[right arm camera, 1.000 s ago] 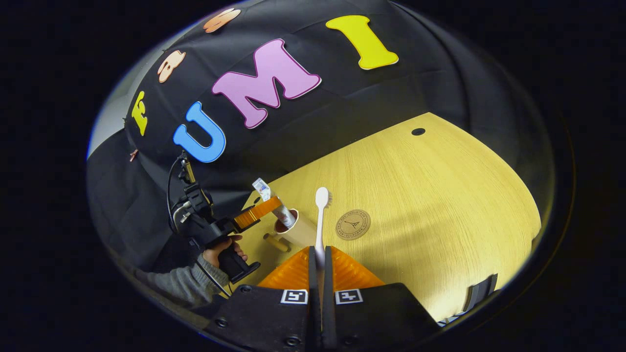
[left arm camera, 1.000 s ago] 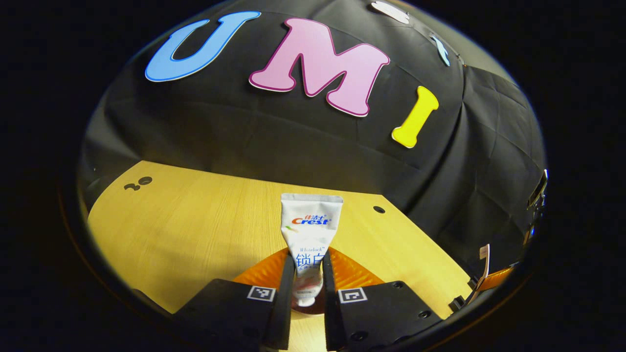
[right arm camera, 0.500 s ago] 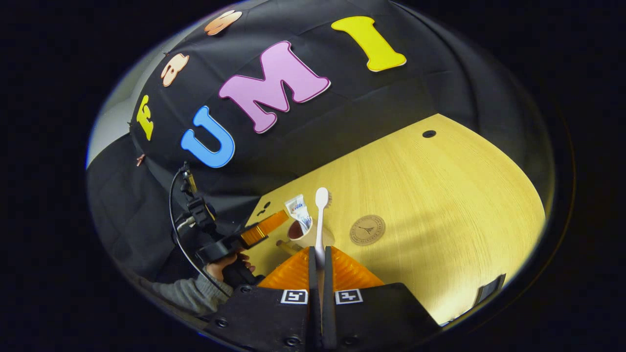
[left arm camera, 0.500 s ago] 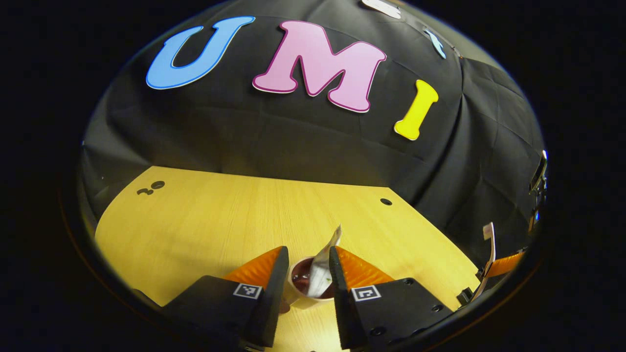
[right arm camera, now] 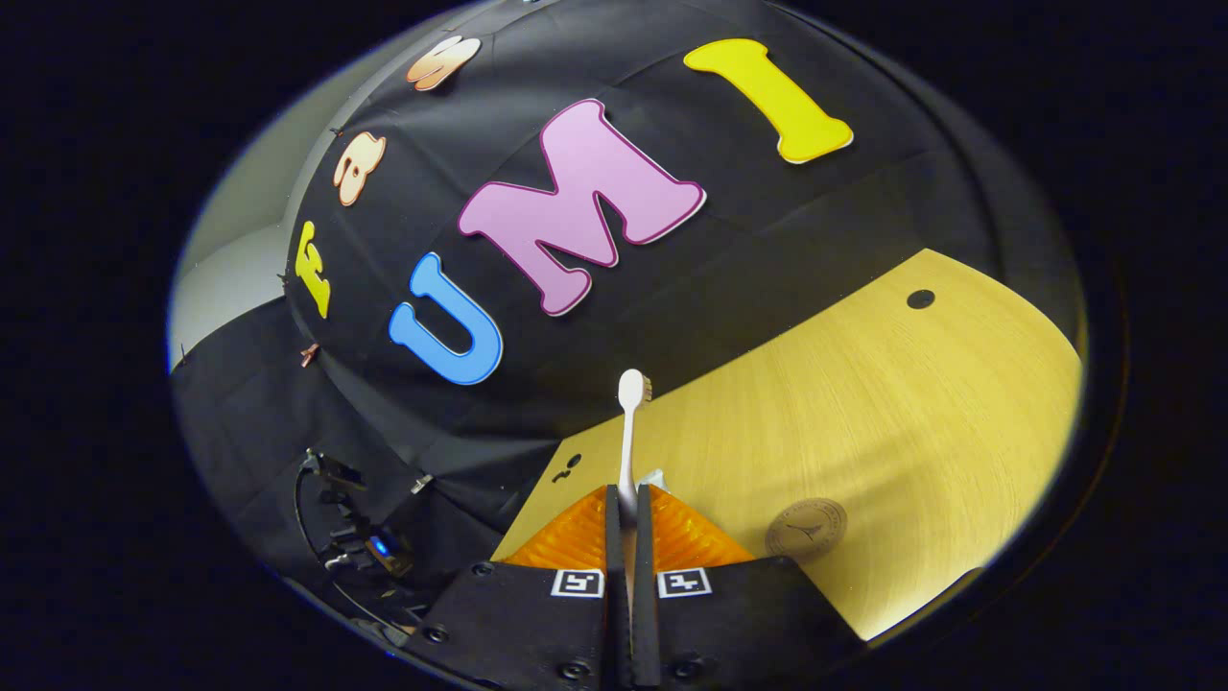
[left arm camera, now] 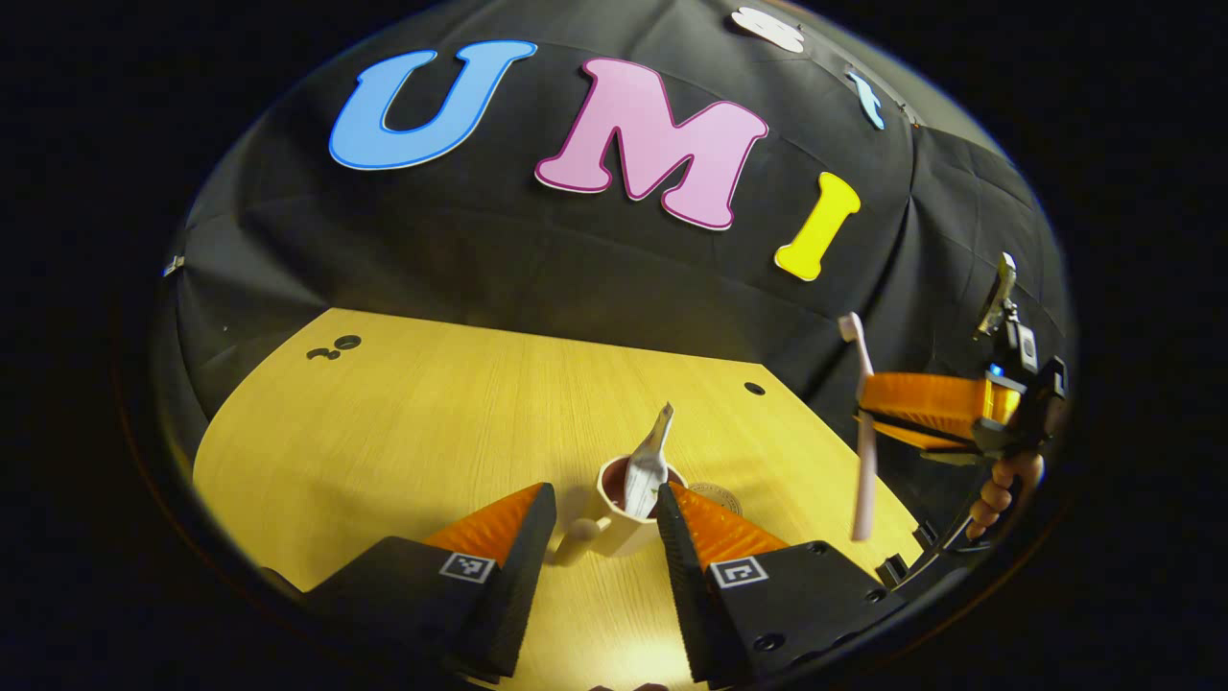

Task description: Put the toothbrush and toothpaste on the desktop into the cup, then pick up the cup and place it on the coaster on the desktop.

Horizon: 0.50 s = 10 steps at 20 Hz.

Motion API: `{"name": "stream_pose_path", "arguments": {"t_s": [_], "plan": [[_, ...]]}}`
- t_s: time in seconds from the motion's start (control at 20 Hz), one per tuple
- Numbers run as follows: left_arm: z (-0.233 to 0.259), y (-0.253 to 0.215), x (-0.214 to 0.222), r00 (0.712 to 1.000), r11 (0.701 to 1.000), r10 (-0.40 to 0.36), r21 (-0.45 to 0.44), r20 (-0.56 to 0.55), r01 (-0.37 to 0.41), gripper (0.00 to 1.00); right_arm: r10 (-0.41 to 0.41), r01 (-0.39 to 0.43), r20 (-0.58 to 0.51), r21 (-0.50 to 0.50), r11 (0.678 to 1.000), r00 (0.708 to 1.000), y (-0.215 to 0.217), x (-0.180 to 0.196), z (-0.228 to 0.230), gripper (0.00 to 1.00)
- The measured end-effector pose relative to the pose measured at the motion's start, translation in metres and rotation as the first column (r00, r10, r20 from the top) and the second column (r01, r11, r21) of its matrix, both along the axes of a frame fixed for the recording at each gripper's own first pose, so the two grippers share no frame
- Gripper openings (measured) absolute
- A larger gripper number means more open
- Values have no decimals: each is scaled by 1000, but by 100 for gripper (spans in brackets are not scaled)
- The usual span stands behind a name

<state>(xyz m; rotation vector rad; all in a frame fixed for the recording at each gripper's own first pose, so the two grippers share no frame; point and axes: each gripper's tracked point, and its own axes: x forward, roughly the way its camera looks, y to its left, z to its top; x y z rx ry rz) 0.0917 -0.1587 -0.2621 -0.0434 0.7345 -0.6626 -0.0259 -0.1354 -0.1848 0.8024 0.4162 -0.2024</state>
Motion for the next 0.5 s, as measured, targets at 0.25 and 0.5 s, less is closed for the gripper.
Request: {"name": "stream_pose_path", "arguments": {"t_s": [0.25, 0.5], "plan": [[11, 16, -16, 999, 1000, 15, -14, -33, -15, 70, -21, 21, 13, -13, 1000, 1000, -1, 42, -26, 5], [15, 24, -26, 998, 1000, 17, -20, -56, -19, 70, -60, 61, 35, -47, 997, 998, -4, 70, -50, 6]]}}
